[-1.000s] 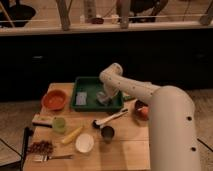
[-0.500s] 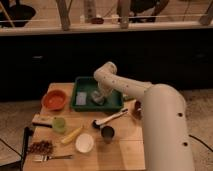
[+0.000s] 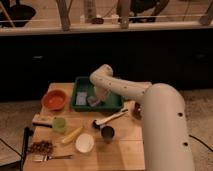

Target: Wipe tray with towel

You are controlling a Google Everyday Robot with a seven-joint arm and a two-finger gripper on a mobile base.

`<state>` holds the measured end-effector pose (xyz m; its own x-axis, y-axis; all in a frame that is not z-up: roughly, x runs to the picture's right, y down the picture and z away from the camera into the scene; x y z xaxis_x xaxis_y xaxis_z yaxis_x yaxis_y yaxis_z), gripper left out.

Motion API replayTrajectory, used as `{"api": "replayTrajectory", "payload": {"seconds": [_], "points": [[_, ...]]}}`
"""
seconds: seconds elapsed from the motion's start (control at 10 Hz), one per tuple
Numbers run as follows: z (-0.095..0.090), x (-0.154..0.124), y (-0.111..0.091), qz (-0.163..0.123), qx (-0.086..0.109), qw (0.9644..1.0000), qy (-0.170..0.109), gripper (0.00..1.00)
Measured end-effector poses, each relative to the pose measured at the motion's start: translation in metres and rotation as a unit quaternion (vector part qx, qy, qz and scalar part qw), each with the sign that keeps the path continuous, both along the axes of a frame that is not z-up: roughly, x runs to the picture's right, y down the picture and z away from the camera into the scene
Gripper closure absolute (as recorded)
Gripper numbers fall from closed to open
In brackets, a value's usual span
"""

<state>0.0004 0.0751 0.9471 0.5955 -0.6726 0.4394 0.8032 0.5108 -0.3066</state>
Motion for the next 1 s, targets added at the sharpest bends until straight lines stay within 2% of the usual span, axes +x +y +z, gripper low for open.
{"api": "replayTrajectory", "payload": {"seconds": [0.3, 0.4, 0.7, 1.0], "points": [[0.002, 0.036, -0.007, 0.023, 0.005, 0.9994, 0.026, 0.97], [0.003, 0.039, -0.012, 0.030, 0.009, 0.9990, 0.030, 0.97], [0.014, 0.039, -0.032, 0.051, 0.026, 0.9976, 0.039, 0.97], [0.017, 0.016, -0.038, 0.044, 0.030, 0.9984, 0.020, 0.97]]}}
